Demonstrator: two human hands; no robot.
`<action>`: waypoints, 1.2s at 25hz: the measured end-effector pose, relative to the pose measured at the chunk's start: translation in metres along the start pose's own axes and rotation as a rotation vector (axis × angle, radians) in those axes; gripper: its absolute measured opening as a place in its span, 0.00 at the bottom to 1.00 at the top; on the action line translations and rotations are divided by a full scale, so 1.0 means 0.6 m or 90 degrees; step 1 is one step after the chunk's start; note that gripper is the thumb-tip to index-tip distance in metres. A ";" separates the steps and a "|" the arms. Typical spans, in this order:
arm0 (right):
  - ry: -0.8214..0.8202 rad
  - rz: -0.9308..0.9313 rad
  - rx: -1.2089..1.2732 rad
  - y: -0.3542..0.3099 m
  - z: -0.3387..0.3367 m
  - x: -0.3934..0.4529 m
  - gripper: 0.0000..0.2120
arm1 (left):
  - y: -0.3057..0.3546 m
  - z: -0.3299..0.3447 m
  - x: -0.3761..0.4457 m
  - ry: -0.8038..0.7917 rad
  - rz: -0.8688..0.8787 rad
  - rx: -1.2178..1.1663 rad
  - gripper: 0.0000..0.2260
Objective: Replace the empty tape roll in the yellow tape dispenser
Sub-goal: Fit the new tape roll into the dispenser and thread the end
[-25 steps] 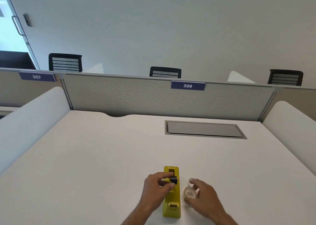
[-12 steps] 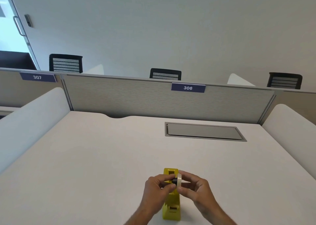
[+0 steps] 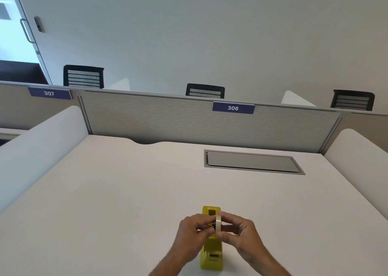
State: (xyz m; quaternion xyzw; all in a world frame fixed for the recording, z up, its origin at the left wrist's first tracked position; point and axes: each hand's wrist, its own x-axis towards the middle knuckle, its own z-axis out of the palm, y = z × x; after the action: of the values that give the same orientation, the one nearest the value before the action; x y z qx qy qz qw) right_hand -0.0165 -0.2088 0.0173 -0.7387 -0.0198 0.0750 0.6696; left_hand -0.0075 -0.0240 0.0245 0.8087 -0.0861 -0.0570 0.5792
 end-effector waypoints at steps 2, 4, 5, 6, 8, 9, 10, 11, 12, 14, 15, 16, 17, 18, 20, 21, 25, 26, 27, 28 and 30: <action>-0.002 0.003 -0.021 0.002 0.002 0.004 0.26 | -0.004 0.001 -0.001 0.002 0.000 0.007 0.24; 0.002 0.011 -0.056 0.002 0.005 0.009 0.25 | -0.010 0.002 0.002 0.012 -0.008 0.011 0.24; 0.007 0.013 -0.082 0.000 0.007 0.011 0.25 | -0.013 0.002 0.004 0.018 -0.014 0.012 0.25; 0.013 0.013 -0.111 -0.002 0.009 0.015 0.25 | -0.016 0.002 0.007 0.025 -0.021 0.007 0.25; 0.022 -0.002 -0.178 -0.006 0.012 0.022 0.25 | -0.022 0.000 0.013 0.035 -0.030 -0.008 0.26; 0.026 -0.012 -0.217 -0.007 0.013 0.026 0.25 | -0.025 0.000 0.016 0.038 -0.033 -0.010 0.26; 0.032 -0.019 -0.254 -0.010 0.013 0.029 0.25 | -0.027 -0.001 0.019 0.042 -0.037 -0.008 0.25; 0.037 -0.026 -0.286 -0.011 0.014 0.032 0.25 | -0.030 -0.001 0.022 0.043 -0.041 -0.002 0.24; 0.037 -0.032 -0.313 -0.012 0.015 0.034 0.25 | -0.033 -0.002 0.025 0.041 -0.045 0.006 0.25; 0.028 -0.045 -0.357 -0.012 0.016 0.040 0.26 | -0.039 -0.003 0.030 0.033 -0.052 0.019 0.27; 0.023 -0.044 -0.375 -0.011 0.016 0.042 0.26 | -0.040 -0.003 0.032 0.033 -0.056 0.026 0.27; 0.021 -0.039 -0.391 -0.010 0.017 0.045 0.26 | -0.042 -0.004 0.034 0.035 -0.061 0.034 0.27; 0.020 -0.037 -0.405 -0.009 0.016 0.047 0.26 | -0.042 -0.004 0.035 0.038 -0.064 0.043 0.27; 0.021 -0.038 -0.419 -0.007 0.014 0.050 0.26 | -0.043 -0.004 0.036 0.040 -0.068 0.053 0.27; 0.024 -0.045 -0.440 -0.004 0.011 0.055 0.26 | -0.044 -0.001 0.038 0.042 -0.075 0.072 0.27; 0.024 -0.046 -0.448 -0.004 0.009 0.057 0.26 | -0.044 0.001 0.039 0.046 -0.076 0.080 0.27; 0.007 -0.067 -0.494 0.002 0.009 0.065 0.28 | -0.041 0.011 0.040 0.072 -0.070 0.104 0.24; 0.006 -0.071 -0.499 0.005 0.009 0.066 0.28 | -0.041 0.012 0.040 0.078 -0.067 0.105 0.23; 0.006 -0.074 -0.501 0.007 0.010 0.067 0.28 | -0.042 0.013 0.040 0.083 -0.065 0.105 0.23; 0.008 -0.078 -0.502 0.009 0.010 0.068 0.28 | -0.043 0.013 0.040 0.085 -0.063 0.105 0.23; 0.016 -0.087 -0.499 0.015 0.008 0.071 0.28 | -0.047 0.013 0.040 0.082 -0.055 0.111 0.23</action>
State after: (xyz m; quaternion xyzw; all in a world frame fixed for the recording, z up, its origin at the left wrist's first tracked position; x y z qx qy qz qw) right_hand 0.0240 -0.1992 0.0046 -0.9361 -0.0877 0.0078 0.3407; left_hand 0.0168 -0.0272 -0.0047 0.8609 -0.0187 -0.0219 0.5079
